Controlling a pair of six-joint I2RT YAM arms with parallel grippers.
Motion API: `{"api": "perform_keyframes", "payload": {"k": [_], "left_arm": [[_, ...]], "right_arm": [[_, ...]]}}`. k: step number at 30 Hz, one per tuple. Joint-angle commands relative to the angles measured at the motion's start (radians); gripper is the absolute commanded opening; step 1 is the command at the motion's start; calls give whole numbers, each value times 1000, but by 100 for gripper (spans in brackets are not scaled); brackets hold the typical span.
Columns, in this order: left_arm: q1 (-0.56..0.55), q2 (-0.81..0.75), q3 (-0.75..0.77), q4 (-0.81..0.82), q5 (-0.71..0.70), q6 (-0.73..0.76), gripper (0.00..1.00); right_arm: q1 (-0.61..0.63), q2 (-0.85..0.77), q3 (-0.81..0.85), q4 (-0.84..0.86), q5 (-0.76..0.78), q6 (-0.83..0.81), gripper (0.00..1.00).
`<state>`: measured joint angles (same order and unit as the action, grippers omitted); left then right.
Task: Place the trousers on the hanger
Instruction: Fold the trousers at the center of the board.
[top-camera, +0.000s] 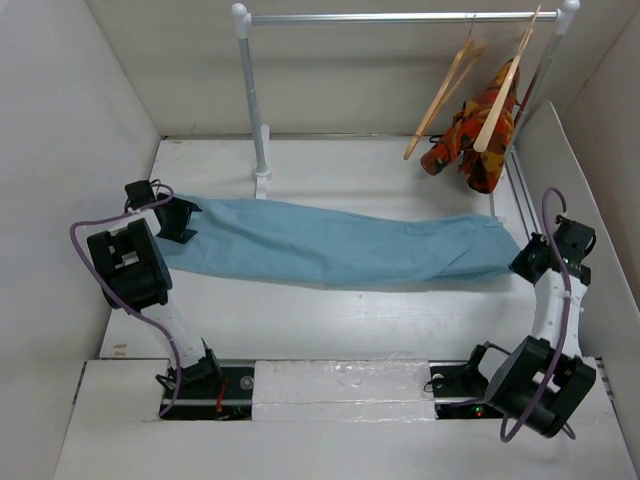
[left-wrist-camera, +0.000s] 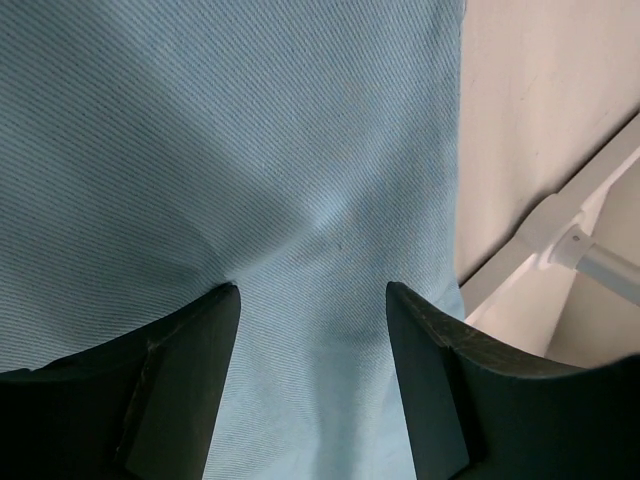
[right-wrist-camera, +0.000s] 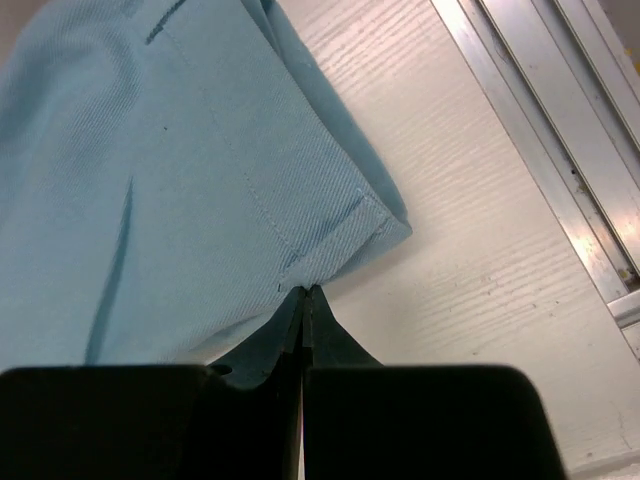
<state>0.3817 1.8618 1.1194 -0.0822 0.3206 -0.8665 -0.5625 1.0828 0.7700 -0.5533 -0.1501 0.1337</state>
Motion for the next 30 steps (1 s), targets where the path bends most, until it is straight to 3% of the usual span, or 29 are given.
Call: {"api": "perform_keyframes", "payload": {"k": [1, 3, 7, 11, 12, 13, 15, 17, 21, 27, 28, 29, 30], "left_arm": [[31, -1, -61, -68, -58, -6, 59], [31, -4, -75, -68, -51, -5, 59], [31, -35, -90, -73, -61, -25, 59], [31, -70, -96, -54, -40, -48, 59], [31, -72, -95, -53, -28, -51, 59], [31, -75, -90, -56, -25, -52, 59], [31, -87, -76, -62, -15, -49, 58], [31, -111, -63, -60, -6, -46, 59], [-50, -164, -27, -90, -58, -3, 59], [-194, -243, -49, -113, -158, 40, 59], [-219, -254, -93, -81, -158, 47, 59], [-219, -254, -93, -80, -158, 47, 59], [-219, -250, -104, -77, -161, 47, 59]], "right_arm": [[-31, -58, -69, -25, 25, -32, 0], [-31, -49, -57, 29, -45, -45, 4], [-4, 14, 44, -104, 44, -80, 0], [-120, -27, -40, -145, 40, -160, 4], [-120, -46, -50, -146, 46, -181, 12], [-120, -49, -37, -157, 58, -187, 30], [-102, -31, 44, -183, 58, -201, 42], [-64, -14, 89, -178, 29, -201, 65], [10, 37, 94, -59, -29, -157, 83], [29, 288, 114, 58, -71, -135, 82], [29, 381, 107, 72, -59, -106, 63], [29, 382, 107, 72, -59, -106, 62], [29, 396, 95, 84, -54, -94, 42]]}}
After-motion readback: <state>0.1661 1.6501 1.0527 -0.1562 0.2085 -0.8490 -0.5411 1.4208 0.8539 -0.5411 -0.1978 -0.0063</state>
